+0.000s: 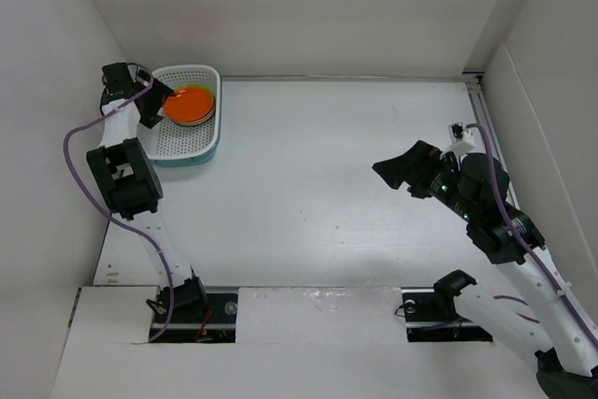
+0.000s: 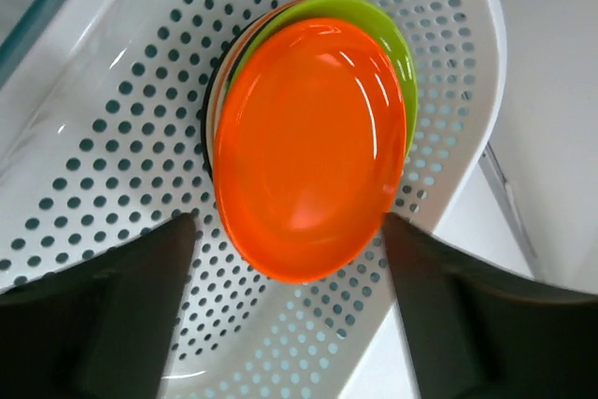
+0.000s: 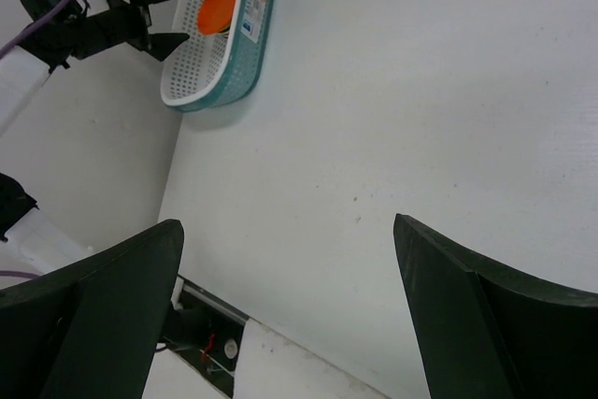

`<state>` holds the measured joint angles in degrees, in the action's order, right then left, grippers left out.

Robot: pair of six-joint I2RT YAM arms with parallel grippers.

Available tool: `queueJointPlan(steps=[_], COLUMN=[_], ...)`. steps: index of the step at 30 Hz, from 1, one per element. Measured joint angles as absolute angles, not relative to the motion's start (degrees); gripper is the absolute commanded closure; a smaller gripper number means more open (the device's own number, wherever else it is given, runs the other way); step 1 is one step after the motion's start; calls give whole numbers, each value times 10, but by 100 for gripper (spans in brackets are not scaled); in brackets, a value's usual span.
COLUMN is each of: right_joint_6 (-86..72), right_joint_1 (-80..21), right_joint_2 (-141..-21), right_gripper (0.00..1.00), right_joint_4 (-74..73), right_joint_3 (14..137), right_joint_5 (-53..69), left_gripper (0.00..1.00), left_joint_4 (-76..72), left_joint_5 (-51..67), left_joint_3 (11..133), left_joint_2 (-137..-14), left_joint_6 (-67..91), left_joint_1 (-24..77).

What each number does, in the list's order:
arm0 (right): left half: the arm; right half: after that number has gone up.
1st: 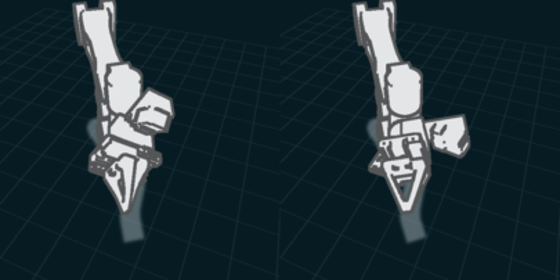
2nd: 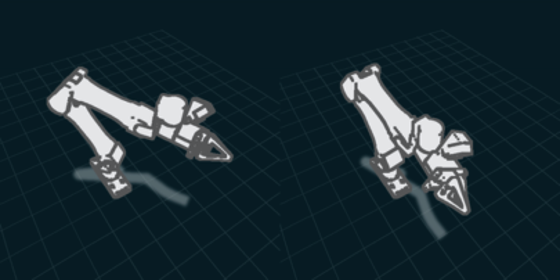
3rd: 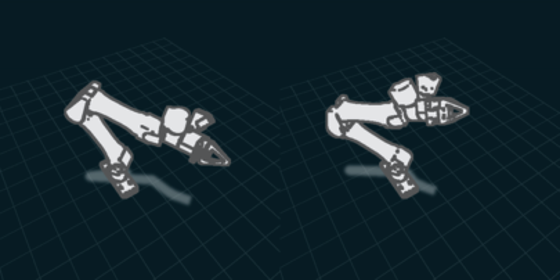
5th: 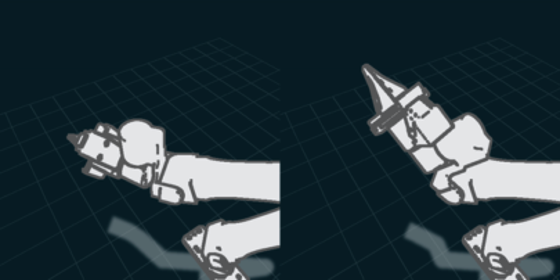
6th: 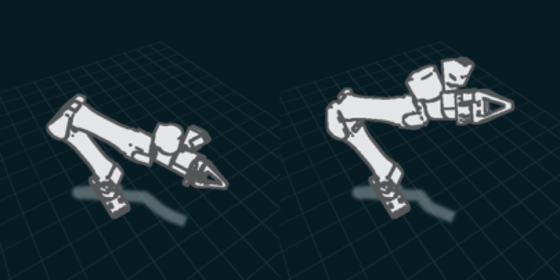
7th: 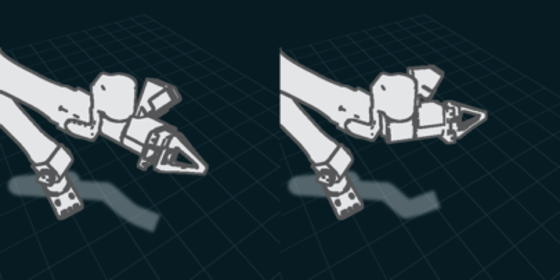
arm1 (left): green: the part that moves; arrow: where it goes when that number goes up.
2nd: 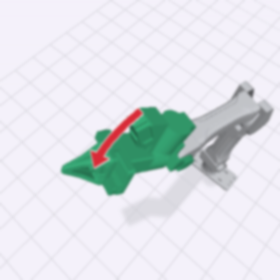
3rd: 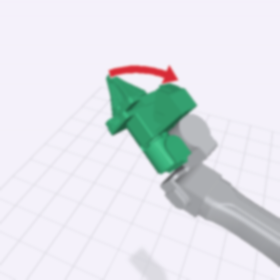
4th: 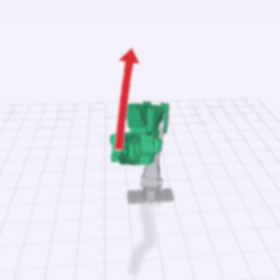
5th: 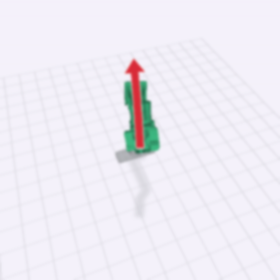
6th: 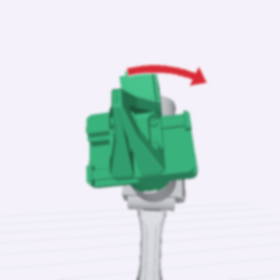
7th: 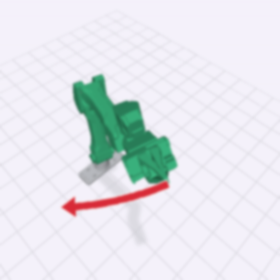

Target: Place the plates into the plastic bin on the countertop

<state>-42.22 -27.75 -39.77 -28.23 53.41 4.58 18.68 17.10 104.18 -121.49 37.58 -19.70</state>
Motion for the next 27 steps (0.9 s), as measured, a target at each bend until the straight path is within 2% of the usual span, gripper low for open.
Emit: queueJointPlan(steps=[1, 2, 8, 13, 20, 27], right_joint_6=[-421, -420, -395, -374, -351, -326], right_joint_1=[-277, -277, -277, -277, -277, -279], right_joint_2=[-398, -398, -401, -406, -412, -391], right_gripper=[0, 0, 0, 0, 0, 0], right_joint_4=[-282, -283, -314, -359, -444, -527], right_joint_3=[534, 534, 563, 624, 726, 808], right_joint_5=[46, 46, 33, -23, -83, -118], left_gripper=[5, 0, 0, 0, 0, 0], left_joint_4=[187, 190, 224, 244, 219, 268], left_joint_5=[172, 172, 153, 131, 128, 138], left_joint_3=[1047, 1052, 1061, 1017, 772, 603], left_joint_2=[-1215, -1214, -1147, -961, -588, -376], left_joint_6=[375, 375, 364, 343, 316, 283], left_joint_1=[-197, -197, -189, -166, -151, -153])
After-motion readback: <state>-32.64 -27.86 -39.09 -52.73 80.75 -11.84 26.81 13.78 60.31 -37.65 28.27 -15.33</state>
